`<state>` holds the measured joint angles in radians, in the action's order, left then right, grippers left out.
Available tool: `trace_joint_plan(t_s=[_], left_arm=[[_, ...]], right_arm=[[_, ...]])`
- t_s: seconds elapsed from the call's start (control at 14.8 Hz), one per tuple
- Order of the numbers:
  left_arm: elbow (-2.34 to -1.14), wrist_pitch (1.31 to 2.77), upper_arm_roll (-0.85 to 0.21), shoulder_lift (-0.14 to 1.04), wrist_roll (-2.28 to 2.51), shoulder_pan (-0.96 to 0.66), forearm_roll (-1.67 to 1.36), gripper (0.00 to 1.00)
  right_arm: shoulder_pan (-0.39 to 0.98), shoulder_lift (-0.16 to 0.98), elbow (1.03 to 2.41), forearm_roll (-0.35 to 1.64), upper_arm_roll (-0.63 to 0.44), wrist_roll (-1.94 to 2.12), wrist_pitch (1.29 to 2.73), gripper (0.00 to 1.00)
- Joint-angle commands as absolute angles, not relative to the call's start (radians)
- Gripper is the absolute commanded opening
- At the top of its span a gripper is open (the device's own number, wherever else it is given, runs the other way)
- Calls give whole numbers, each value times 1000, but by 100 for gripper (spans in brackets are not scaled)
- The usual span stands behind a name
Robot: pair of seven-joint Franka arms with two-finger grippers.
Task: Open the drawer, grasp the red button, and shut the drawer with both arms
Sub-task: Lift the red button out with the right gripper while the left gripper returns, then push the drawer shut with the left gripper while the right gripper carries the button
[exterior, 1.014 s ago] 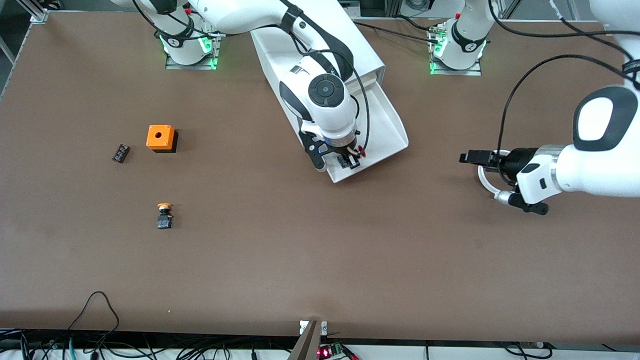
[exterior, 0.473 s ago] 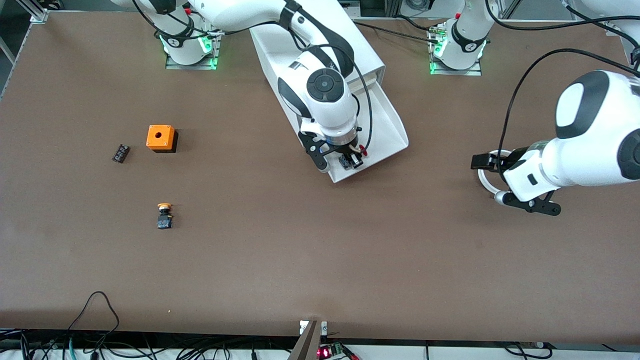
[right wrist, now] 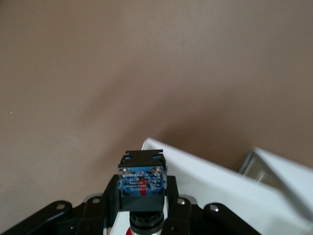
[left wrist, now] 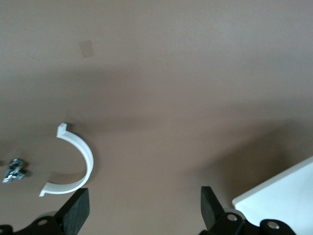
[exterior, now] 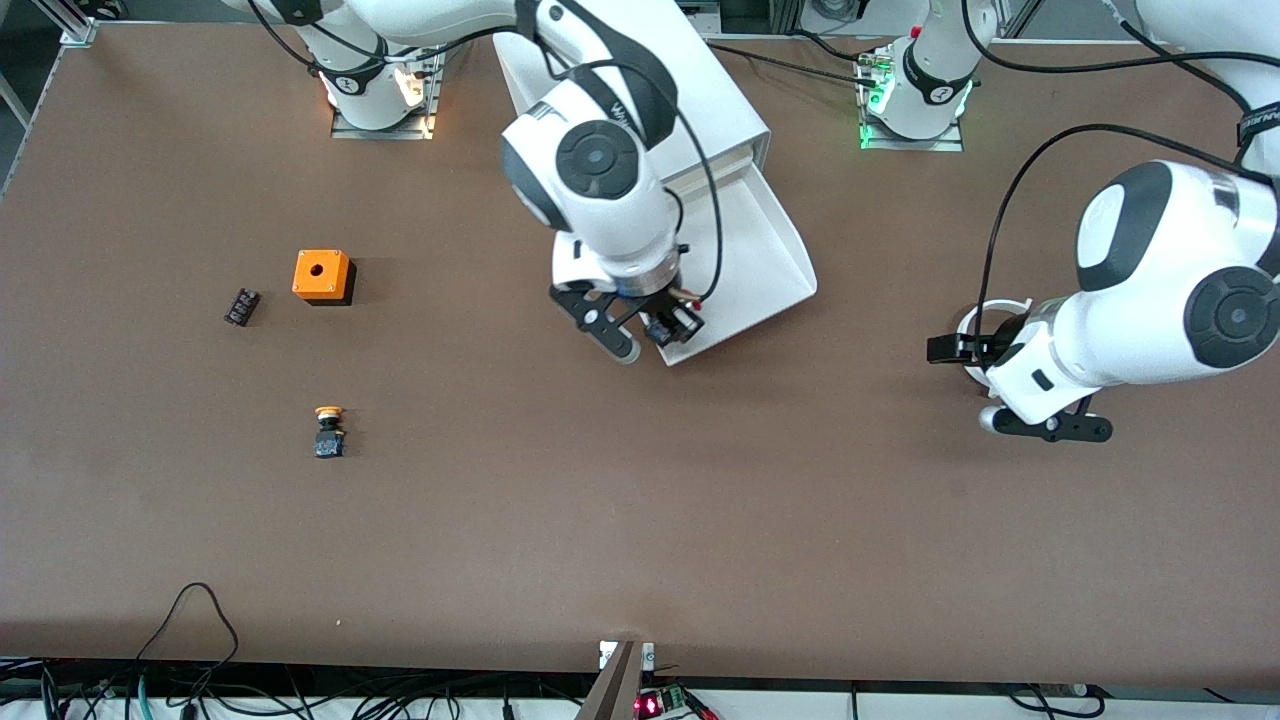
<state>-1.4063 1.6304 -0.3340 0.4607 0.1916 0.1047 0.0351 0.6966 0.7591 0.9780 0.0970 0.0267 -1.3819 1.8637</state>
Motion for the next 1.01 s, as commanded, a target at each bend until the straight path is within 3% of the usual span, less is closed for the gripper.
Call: trace_joint_plan(t_s=[0.0,0.54,0.95], left_arm=[[-1463,1734,-330,485,396,23,46,100],[-1722,2161,-327,491,941,-161,63,100],[-1773,2146,-353,485,1049,-209,58,100]], right_arm=[[622,741,969,107,43,-1171,1797,0],[382,730,995,109,40,-522,1703,0],[238,739,1113,94,37,-206,1775,0]])
